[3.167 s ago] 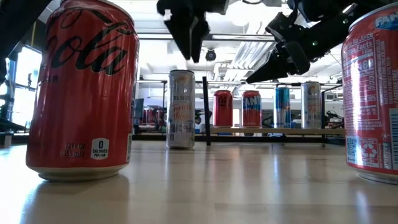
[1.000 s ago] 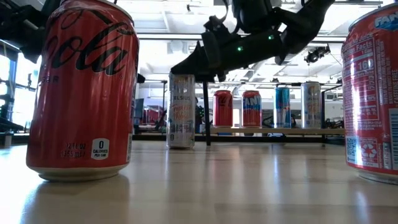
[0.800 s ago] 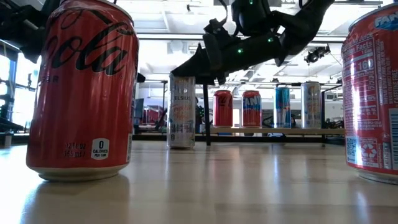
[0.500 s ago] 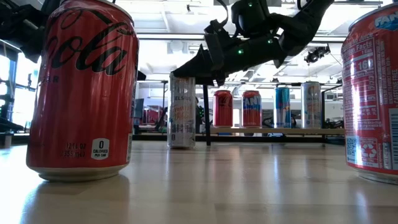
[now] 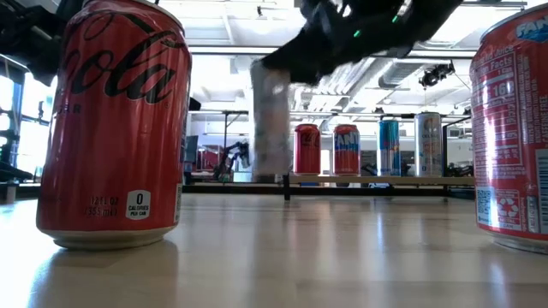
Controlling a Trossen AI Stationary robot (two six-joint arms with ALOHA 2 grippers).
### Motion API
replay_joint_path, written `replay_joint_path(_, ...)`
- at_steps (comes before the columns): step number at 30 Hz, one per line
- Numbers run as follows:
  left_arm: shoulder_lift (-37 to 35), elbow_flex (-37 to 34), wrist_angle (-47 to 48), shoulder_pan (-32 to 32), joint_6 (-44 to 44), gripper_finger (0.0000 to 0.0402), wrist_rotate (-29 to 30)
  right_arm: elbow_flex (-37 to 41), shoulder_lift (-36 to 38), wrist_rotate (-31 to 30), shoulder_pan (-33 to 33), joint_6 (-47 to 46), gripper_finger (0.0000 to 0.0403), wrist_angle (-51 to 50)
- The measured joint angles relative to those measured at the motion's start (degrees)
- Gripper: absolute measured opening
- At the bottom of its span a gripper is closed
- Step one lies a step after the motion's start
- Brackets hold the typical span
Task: Place canned beverage on shelf
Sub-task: Put the white-yellow soda can on the shelf aligned with the other white-yellow soda can
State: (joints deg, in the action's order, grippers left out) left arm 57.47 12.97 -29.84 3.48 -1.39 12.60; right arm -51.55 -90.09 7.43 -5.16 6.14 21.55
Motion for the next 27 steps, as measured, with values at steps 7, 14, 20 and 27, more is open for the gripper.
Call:
replay_joint_path(7, 0.0, 0.0, 0.0, -1.4, 0.1, 0.0, 0.0, 0.0, 16.9, -1.4, 1.1, 5.2, 0.0238, -19.2)
replay_joint_path(14, 0.0, 0.0, 0.0, -1.7, 0.5, 0.0, 0.0, 0.0, 35.4, -8.9, -2.8, 8.1, 0.0238, -40.2)
replay_joint_path(20, 0.0, 0.0, 0.0, -1.7, 0.7, 0.0, 0.0, 0.0, 48.3, -7.5, -9.5, 12.0, 0.0238, -53.6)
replay_joint_path(27, 0.0, 0.0, 0.0, -1.7, 0.9, 0.0, 0.0, 0.0, 57.2, -7.1, -20.9, 14.8, 0.0238, -61.5)
